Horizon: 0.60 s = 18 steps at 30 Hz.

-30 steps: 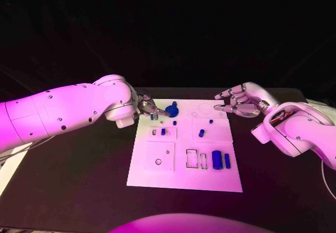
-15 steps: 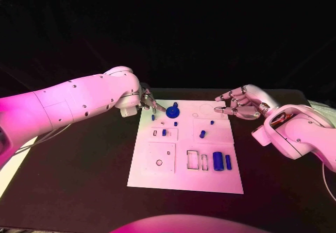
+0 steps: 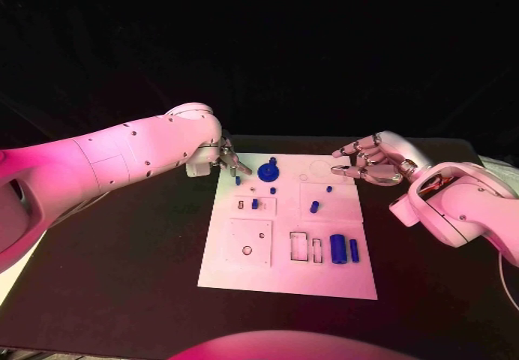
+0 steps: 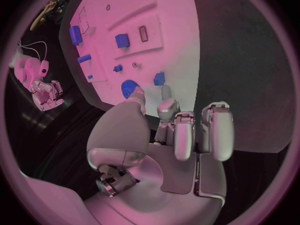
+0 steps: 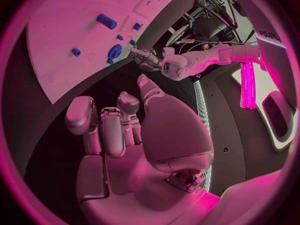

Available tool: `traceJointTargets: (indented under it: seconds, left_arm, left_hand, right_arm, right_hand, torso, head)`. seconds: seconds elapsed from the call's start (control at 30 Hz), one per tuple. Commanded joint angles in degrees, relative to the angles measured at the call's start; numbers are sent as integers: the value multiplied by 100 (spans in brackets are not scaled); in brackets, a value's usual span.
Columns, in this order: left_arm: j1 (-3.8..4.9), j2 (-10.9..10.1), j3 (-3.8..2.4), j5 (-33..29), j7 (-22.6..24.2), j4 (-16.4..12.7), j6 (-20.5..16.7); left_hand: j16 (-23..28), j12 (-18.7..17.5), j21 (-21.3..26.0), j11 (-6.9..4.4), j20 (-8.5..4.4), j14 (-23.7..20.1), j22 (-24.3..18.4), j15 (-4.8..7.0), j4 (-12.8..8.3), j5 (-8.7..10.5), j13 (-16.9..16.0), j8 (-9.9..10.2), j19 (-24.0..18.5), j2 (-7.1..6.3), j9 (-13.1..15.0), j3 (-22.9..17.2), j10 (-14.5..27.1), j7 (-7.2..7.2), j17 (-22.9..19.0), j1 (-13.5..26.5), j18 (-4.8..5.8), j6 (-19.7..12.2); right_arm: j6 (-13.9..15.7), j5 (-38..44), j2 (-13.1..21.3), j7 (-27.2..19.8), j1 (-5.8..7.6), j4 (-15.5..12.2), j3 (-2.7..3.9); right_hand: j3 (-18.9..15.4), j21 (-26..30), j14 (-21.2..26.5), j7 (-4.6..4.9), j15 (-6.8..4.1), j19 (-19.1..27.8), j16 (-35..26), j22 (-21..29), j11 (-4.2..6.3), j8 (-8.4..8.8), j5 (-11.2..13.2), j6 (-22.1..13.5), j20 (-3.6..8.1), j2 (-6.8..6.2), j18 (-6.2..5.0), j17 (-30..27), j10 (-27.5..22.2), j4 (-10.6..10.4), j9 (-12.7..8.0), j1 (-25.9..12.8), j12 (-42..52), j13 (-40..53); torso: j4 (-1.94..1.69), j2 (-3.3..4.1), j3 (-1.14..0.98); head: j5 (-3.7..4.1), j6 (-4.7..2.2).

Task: Assemble the parts on the task board

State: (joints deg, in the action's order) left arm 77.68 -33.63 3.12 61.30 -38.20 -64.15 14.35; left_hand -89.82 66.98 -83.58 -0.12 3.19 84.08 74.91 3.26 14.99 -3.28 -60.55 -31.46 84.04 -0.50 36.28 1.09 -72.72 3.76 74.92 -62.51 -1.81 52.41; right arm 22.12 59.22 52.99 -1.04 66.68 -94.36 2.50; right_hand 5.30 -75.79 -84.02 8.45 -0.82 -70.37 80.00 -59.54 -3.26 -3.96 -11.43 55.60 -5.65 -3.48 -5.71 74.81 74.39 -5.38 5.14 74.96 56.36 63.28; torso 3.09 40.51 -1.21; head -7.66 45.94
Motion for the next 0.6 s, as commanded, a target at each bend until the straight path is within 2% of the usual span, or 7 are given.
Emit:
traceJointTargets:
  seconds: [0.03, 0.33, 0.6]
  left_arm:
    - [2, 13, 4, 129, 51, 38, 109]
    - [1, 1, 9, 66, 49, 46, 214]
    - [1, -13, 10, 39, 48, 35, 386]
  left_hand:
    - [-18, 43, -21, -9, -35, 592, 605, 29, -6, -27, -22, -32, 133, 61, 16, 46, -53, 1, 1508, -1, -40, 11]
    - [-18, 85, -41, -14, -42, 592, 635, 34, 29, -26, -62, -69, 151, 84, 74, 107, -78, -5, 1508, -15, -33, -8]
    - [-18, 123, -54, -35, -60, 592, 663, 52, -40, -34, -85, -171, 166, 202, 240, 144, -93, -29, 1508, -272, -27, -40]
  right_arm:
    - [-100, -4, -5, -21, -6, 2, 0]
    - [-105, -6, -20, -20, -10, 17, 0]
    - [-110, -6, -26, -18, -14, 26, 0]
  right_hand:
    - [-39, 23, -255, -4, 0, 25, -31, 5, -5, -28, -27, 34, 3, -5, -42, -5, -43, -6, 6, 48, -27, -5]
    - [-39, 23, -255, -4, 0, 25, -31, 5, -5, -28, -27, 34, 3, -5, -42, -5, -43, -6, 6, 48, -27, -5]
    - [-39, 23, -255, -4, 0, 25, -31, 5, -5, -28, -27, 34, 3, -5, -42, -5, -43, -6, 6, 48, -27, -5]
  torso:
    - [5, -7, -2]
    - [1, -8, -1]
    - [3, -2, -6]
  head:
    - [-14, 14]
    - [-10, 20]
    - [-19, 21]
